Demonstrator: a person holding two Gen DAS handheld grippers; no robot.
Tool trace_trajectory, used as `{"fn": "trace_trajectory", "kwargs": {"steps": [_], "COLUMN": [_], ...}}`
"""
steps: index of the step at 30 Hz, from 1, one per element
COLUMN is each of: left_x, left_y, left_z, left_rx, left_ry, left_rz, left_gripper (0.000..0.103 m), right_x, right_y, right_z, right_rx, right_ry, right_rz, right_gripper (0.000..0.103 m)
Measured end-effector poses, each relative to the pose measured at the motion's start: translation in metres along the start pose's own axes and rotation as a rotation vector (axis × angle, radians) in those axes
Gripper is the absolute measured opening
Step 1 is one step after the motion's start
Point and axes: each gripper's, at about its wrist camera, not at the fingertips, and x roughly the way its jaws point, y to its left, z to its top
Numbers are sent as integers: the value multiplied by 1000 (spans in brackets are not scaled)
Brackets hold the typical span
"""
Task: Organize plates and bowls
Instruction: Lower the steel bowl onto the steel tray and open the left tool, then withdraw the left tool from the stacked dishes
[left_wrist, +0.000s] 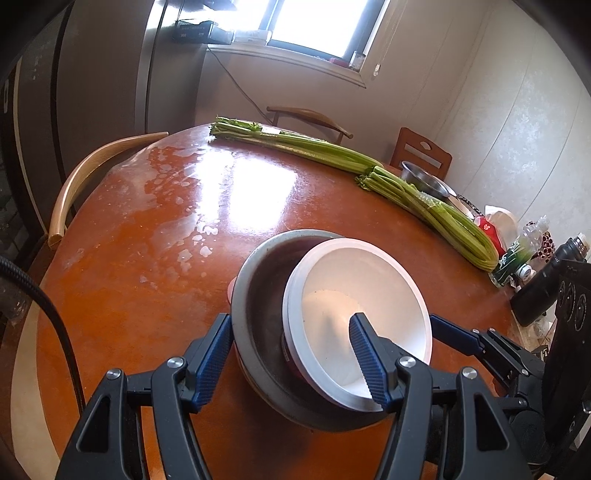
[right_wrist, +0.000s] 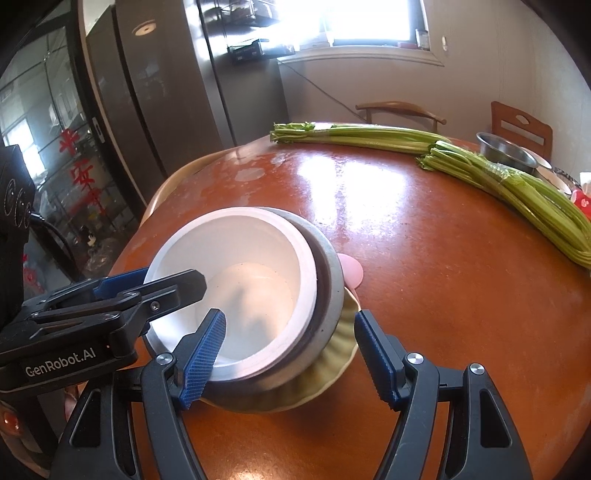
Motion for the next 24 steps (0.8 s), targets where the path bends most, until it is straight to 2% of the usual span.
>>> {"fn": "trace_trajectory", "kwargs": {"steps": [14,24], "left_x": [-16,-47], "left_y": [-10,-23], "left_z": [-3,-12], "left_rx": [17,40], "left_ry": [-29,-80], "left_rz": [50,60], "left_gripper": [65,66], "right_x": [-15,-52], "right_y": [2,6], "right_z": [-2,-10], "right_rx": [-4,-20], "right_ry": [-21,-78], "right_rz": [0,10], "right_gripper": [74,74]}}
